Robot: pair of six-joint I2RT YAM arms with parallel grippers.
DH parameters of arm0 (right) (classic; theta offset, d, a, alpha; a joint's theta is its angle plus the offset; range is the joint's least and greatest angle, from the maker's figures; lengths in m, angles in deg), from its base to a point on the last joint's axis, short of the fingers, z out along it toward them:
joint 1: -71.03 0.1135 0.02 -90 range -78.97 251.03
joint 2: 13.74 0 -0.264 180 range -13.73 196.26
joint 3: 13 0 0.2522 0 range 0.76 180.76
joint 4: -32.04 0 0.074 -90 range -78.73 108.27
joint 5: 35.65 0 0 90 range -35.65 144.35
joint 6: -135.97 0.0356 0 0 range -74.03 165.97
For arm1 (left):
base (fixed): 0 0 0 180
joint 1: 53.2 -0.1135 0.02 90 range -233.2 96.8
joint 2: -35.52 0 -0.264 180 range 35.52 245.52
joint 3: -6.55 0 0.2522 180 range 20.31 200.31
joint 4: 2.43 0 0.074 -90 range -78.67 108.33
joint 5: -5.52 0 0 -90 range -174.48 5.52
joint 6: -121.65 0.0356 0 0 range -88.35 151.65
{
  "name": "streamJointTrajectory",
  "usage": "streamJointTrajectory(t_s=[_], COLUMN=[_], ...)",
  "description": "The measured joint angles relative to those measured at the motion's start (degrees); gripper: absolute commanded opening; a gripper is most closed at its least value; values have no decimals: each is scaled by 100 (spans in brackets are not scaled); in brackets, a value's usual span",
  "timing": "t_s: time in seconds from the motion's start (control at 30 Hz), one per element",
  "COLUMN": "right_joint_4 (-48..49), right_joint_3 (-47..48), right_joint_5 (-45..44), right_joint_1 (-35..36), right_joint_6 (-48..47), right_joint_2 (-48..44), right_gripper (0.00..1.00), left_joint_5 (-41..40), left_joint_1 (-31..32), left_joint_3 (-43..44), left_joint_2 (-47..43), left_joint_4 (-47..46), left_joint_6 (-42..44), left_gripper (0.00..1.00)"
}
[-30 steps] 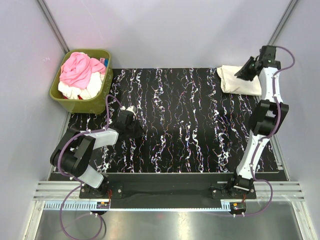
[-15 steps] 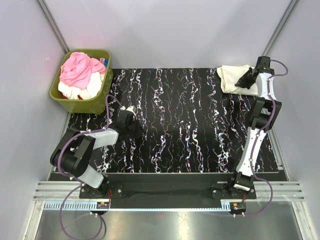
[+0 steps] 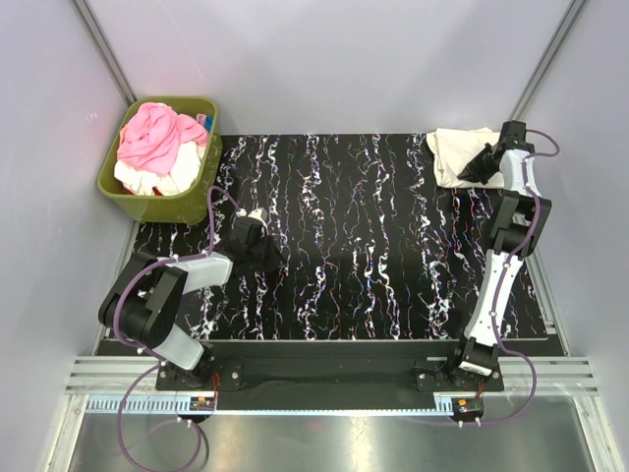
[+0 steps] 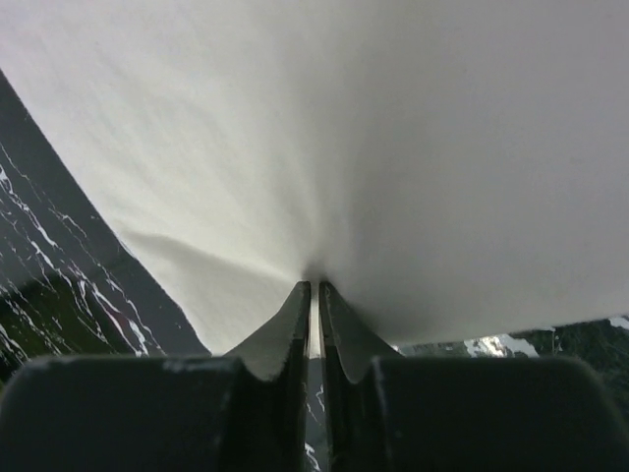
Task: Fold and stack the t-shirts
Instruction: Neatly place the folded tshirt to the corner, then reset both grippers
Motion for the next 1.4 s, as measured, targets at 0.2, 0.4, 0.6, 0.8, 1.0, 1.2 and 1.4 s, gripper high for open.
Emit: streamJointTrajectory(t_s=[0.2, 0.4, 0.6, 0.8, 1.0, 1.2, 1.4], right_joint_4=[-424, -326, 496, 2284, 3392, 4205, 4975], right_joint_3=[715, 656, -1797, -5792, -8594, -9551, -9934], right_joint_5=[50, 505, 623, 876, 874, 927, 940], right_joint_1=[0, 55, 1152, 3781, 3554, 3661, 3661], right_joint_6=[20, 146, 103, 240, 573, 704, 752], right_joint_2=[-4, -935, -3464, -6081, -7101, -7112, -7062], right_gripper=[62, 73, 77, 91, 100, 100, 100], left_joint_5=[11, 35, 59, 2, -691, -2009, -2964], left_joint_1=[-9, -20, -42, -33, 142, 125, 81], left_joint_3=[0, 7, 125, 247, 697, 1029, 721], left_joint_2=[0, 17, 55, -350, -2352, -4666, -5646], left_joint_4=[0, 7, 184, 1134, 2575, 2610, 2846], left_joint_6=[0, 0, 15, 199, 400, 645, 769], left_gripper=[0, 0, 0, 12, 93, 99, 99])
